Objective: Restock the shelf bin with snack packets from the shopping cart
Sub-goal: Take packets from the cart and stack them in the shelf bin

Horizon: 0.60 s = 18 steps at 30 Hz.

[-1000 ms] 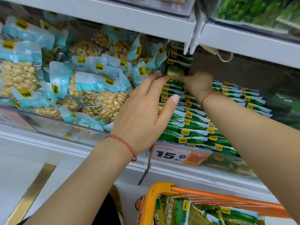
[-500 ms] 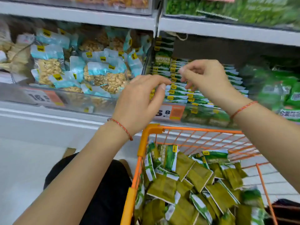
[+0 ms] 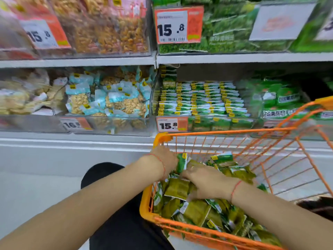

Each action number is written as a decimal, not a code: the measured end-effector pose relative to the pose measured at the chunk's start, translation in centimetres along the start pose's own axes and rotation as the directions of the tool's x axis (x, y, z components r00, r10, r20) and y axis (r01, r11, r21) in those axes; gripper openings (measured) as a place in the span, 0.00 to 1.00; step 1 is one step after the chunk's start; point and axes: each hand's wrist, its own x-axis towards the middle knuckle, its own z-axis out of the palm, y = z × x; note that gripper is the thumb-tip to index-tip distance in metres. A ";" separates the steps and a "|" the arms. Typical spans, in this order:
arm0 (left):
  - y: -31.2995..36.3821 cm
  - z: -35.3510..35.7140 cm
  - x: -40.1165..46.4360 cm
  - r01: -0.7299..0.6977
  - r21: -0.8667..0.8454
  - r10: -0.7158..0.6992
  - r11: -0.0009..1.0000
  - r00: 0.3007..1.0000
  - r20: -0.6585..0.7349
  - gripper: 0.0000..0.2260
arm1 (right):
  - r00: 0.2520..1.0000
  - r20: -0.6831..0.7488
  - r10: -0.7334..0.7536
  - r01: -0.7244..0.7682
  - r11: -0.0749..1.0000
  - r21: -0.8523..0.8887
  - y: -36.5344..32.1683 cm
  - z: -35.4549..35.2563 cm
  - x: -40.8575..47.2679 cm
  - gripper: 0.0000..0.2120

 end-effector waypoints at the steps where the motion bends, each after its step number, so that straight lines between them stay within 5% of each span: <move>1: 0.1 0.6 0.8 -0.021 0.060 0.019 0.998 0.999 0.030 0.14 | 1.000 -0.013 -0.006 0.006 1.000 -0.002 -0.2 0.7 0.1 0.32; 6: 0.6 0.2 1.6 -0.054 0.172 0.028 0.984 0.988 0.150 0.11 | 0.998 -0.053 -0.020 0.013 0.990 -0.137 -1.9 1.5 0.3 0.38; 12: 0.9 -0.6 0.9 -0.127 0.129 0.113 0.984 0.988 0.106 0.06 | 0.999 -0.033 0.012 -0.015 0.996 -0.088 -2.2 0.7 -0.1 0.29; 16: -0.2 -1.7 0.8 -0.139 0.026 0.139 0.990 0.990 0.013 0.06 | 0.980 0.170 0.101 -0.148 0.945 0.292 0.7 -1.0 -1.5 0.21; 18: -1.7 -1.5 1.4 -0.104 -0.100 0.098 0.990 0.993 -0.060 0.09 | 0.934 0.332 0.129 -0.320 0.713 0.624 3.0 -1.6 -2.7 0.20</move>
